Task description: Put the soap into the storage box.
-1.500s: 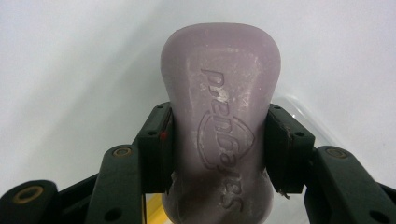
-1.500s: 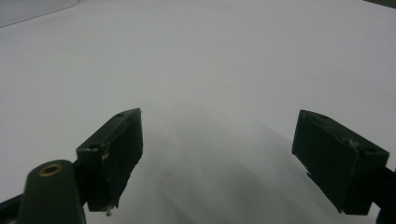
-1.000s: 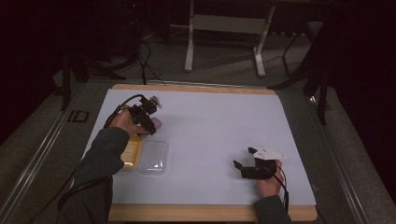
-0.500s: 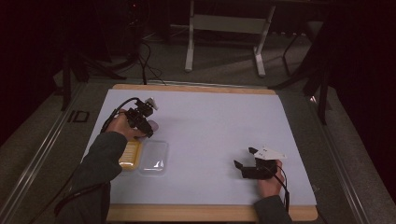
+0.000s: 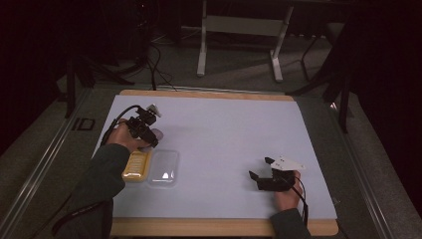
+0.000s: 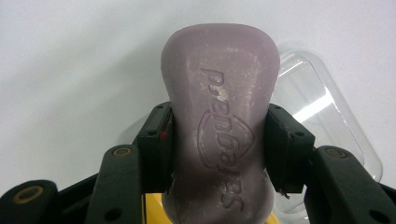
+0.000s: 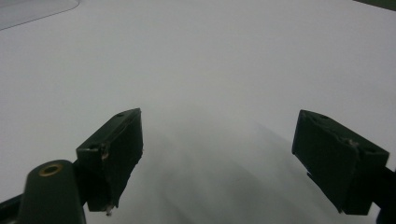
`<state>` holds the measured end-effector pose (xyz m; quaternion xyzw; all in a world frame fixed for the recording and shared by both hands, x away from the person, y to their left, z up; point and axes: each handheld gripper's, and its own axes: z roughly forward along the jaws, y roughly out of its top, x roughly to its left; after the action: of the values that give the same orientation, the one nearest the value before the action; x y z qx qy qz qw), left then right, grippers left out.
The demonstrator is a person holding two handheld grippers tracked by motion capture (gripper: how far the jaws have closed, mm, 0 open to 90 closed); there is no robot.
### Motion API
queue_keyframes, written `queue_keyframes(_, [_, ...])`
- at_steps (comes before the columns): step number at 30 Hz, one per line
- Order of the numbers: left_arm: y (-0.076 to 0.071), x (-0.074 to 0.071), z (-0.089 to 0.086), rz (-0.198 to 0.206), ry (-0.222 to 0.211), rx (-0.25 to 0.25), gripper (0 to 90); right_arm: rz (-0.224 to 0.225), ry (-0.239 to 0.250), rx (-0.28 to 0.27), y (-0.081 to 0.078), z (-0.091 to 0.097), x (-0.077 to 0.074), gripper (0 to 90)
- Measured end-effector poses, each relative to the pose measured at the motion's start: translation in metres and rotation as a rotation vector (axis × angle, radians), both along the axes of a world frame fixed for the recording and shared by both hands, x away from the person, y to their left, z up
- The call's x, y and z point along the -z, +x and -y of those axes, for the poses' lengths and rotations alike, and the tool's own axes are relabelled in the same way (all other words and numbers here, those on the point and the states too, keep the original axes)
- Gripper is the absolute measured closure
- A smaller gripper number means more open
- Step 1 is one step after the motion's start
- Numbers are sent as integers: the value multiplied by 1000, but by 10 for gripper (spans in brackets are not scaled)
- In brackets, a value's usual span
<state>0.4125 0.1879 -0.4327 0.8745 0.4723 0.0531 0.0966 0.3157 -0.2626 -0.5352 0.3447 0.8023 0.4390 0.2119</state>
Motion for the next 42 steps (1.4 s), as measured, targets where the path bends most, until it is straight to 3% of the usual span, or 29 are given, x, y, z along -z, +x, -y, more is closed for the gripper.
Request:
queue_keyframes(34, [-27, 5, -18, 3, -41, -115, 497, 4, 4, 3, 0, 0, 0, 158])
queue_keyframes(42, [-33, 6, -25, 3, -33, -144, 497, 4, 4, 4, 0, 0, 0, 158])
